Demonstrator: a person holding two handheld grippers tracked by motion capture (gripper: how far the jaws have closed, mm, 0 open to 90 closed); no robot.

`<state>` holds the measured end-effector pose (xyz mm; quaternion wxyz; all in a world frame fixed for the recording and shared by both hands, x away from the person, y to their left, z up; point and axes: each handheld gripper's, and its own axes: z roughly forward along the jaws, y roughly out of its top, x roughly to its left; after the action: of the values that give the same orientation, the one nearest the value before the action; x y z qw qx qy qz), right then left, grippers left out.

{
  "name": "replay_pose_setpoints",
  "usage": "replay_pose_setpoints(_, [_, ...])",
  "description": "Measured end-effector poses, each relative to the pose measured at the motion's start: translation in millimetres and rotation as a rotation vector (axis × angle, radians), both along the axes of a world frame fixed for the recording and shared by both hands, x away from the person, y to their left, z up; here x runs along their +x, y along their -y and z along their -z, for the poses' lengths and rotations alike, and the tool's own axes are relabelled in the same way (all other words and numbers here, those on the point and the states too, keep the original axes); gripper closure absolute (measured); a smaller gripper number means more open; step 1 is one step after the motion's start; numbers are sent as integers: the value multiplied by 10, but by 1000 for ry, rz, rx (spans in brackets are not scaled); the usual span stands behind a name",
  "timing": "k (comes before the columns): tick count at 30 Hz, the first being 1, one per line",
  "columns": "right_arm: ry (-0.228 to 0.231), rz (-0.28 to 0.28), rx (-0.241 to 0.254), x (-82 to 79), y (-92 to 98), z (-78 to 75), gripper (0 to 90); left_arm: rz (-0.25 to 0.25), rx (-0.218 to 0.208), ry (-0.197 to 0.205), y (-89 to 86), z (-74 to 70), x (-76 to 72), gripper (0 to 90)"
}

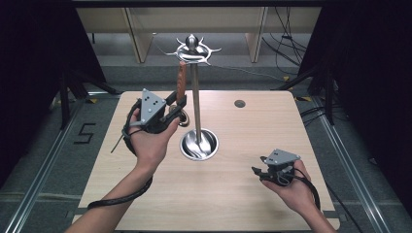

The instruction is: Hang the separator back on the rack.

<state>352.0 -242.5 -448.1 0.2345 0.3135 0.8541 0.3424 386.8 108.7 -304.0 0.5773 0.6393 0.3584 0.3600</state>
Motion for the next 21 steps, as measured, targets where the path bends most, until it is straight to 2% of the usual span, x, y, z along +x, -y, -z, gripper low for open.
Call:
replay_pose_setpoints(20, [-5,-2,1,1,7,-1,509,-8,-3,-6,83,8,104,679])
replay_pose_setpoints(21, [-7,-2,3,1,7,-1,509,-19,0,-6,82,8,102,678])
